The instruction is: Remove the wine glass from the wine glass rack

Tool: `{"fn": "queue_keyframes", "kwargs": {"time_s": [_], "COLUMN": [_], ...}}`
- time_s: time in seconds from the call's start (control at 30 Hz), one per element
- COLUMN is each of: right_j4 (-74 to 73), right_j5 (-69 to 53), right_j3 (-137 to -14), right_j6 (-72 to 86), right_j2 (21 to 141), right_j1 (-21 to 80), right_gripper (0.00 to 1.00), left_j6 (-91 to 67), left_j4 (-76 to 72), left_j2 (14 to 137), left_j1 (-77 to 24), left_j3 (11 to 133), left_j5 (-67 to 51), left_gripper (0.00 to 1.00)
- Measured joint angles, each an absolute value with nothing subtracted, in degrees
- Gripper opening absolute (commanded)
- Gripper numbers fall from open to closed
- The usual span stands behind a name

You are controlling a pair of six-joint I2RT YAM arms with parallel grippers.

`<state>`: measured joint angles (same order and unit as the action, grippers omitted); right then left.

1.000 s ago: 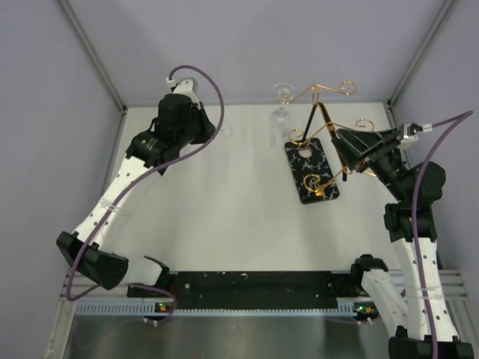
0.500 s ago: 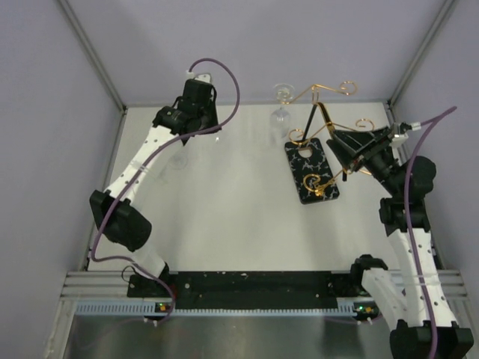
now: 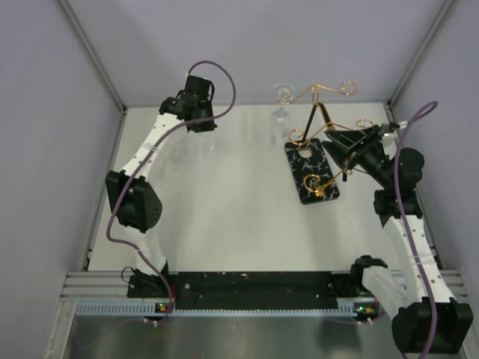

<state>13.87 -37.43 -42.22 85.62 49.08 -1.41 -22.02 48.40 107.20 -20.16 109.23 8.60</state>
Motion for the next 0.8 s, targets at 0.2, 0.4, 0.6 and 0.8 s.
{"fn": "queue_keyframes", "kwargs": {"time_s": [0.2, 0.4, 0.6, 0.8], "right_j4": [15.29, 16.75, 18.09, 18.52], "right_j5": [-37.8, -38.04, -38.2, -38.28], "right_j3": [-41.54, -40.82, -40.27, -40.03], "right_j6": [85.62, 85.62, 85.67, 85.67], "right_j2": [50.48, 51.22, 51.64, 52.25], "right_j1": [-1.41, -1.41, -1.41, -1.41], "right_gripper": [0.55, 0.55, 0.55, 0.55], "left_j6": [-21.74, -20.93, -19.9, -19.42], "left_j4": [48.75, 50.46, 51.59, 51.81], "left_j2": [109.75, 112.03, 112.92, 113.06], "left_j1": [-19.55, -19.55, -19.51, -19.49], "left_j3": [109.4, 111.31, 113.82, 114.3], "left_j5": [8.43, 8.86, 10.46, 11.35], "left_gripper": [0.24, 0.3, 0.35, 0.36]}}
